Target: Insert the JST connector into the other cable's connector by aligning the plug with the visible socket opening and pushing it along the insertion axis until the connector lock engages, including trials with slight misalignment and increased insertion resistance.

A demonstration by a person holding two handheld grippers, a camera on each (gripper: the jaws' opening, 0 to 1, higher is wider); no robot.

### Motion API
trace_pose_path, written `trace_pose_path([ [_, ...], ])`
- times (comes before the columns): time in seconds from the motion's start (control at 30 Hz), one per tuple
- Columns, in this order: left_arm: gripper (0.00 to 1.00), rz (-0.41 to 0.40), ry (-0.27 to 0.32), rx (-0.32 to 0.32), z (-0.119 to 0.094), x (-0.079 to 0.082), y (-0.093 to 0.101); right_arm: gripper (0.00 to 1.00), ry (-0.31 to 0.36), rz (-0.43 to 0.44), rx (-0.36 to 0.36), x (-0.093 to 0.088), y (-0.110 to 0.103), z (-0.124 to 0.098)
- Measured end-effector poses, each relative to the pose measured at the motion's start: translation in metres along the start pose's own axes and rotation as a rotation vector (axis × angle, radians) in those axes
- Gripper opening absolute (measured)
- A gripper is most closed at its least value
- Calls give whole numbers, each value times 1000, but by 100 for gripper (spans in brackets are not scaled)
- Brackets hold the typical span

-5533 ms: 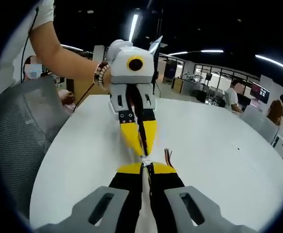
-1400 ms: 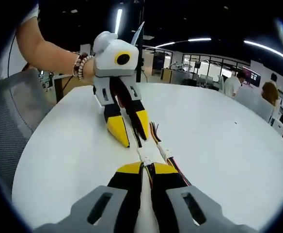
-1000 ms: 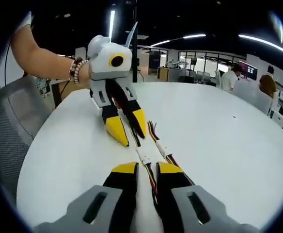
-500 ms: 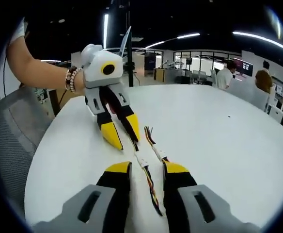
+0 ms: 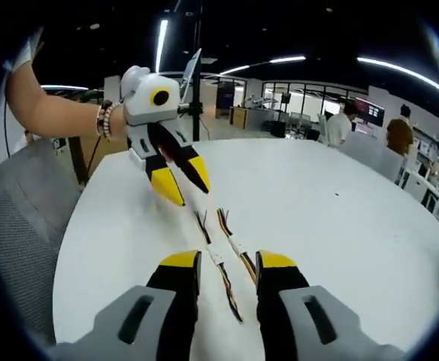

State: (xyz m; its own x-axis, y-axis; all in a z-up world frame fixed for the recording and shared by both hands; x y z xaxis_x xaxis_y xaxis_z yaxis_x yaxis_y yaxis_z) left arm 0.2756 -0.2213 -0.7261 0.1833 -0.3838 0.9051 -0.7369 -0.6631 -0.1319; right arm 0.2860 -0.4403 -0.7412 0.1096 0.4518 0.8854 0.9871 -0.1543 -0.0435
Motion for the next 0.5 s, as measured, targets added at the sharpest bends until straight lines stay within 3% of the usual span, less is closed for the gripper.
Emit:
trace_pose_path([
  [0.5, 34, -19, 93, 70, -56, 35, 19, 28, 22, 1, -100, 15, -29, -46],
])
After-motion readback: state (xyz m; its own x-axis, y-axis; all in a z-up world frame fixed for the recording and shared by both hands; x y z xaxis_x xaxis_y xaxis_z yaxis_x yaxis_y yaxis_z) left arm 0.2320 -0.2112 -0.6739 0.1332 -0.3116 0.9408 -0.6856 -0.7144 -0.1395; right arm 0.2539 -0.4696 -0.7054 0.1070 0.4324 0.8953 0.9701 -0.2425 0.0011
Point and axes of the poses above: the point that each gripper's makers call its tool centre point, and the gripper's own axes: z roughly forward along the fingers, y roughly to its right, x roughly out of its top, the point moved 9 cm from there along -z, roughly backward along the fingers, and after that the axes turned 15 degrees about x, right-handed, at the moved point
